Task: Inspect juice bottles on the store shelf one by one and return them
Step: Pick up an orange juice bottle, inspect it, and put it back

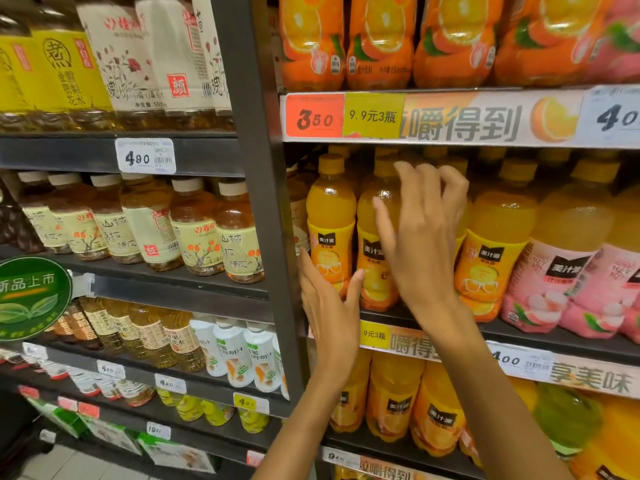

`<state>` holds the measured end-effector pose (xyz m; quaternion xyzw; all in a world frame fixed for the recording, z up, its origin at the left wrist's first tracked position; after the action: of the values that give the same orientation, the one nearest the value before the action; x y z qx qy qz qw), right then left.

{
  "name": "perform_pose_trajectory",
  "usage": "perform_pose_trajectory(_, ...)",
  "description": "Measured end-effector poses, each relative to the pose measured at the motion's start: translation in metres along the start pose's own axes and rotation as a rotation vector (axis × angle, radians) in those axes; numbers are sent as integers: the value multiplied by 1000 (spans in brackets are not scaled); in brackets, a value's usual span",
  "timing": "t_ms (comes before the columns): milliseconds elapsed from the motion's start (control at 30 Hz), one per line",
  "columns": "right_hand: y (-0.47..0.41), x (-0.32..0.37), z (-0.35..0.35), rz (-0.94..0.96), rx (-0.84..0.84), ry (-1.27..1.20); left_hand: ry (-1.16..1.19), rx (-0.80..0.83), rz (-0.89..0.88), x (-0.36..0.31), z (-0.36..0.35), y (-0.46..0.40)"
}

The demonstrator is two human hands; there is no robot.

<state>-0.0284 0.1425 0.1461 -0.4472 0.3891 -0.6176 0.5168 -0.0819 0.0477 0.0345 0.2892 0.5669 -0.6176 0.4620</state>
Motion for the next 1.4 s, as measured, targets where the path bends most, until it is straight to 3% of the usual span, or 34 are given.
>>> perform_pose_trajectory(100, -9, -4, -7, 72, 86, 201, -133, -127, -204, -16, 0, 18)
perform_pose_trajectory(167, -7, -4, -10, 105, 142, 206, -211, -136, -296, -20, -5, 25)
perform_pose_trajectory(267, -4, -4, -7, 83, 142, 117, -178, -50, -268, -13, -13, 29)
perform_pose_trajectory(367, 4, -5, 3, -22, 144, -163, -108, 75, -236, -7, -16, 29)
perform_pose_trajectory(467, 19, -7, 4, -175, 288, -545, -18, 150, -223, -7, -16, 30)
perform_pose_trajectory(600, 34, -2, 0, -259, 464, -813, 22, 201, -204, -4, -10, 27)
perform_pose_trajectory(867, 38, -11, 18, -407, 343, -1100, 163, 286, -241, -6, 12, 34)
perform_pose_trajectory(1000, 42, -21, 30, -551, 305, -1229, 385, 525, -113, -8, 16, 57)
perform_pose_trajectory(1100, 54, -31, 28, -673, 361, -1208, 494, 607, -10, -6, 15, 78)
perform_pose_trajectory(1267, 79, -46, 17, -1000, 427, -1491, 544, 752, 125, 1, 18, 96)
perform_pose_trajectory(1400, 94, -49, 13, -1093, 437, -1616, 537, 951, 307, 6, 16, 105)
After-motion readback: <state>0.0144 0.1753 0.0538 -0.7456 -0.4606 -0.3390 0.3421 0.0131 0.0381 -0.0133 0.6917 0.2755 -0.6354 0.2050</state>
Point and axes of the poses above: each hand's wrist, its own y-axis away from the middle knuckle, its own z-axis out of the back of the hand, x = y × z, the point moved 5 cm from there along -y, towards the middle knuckle, and after that the axes turned 5 degrees about y, right-handed, at the moved point
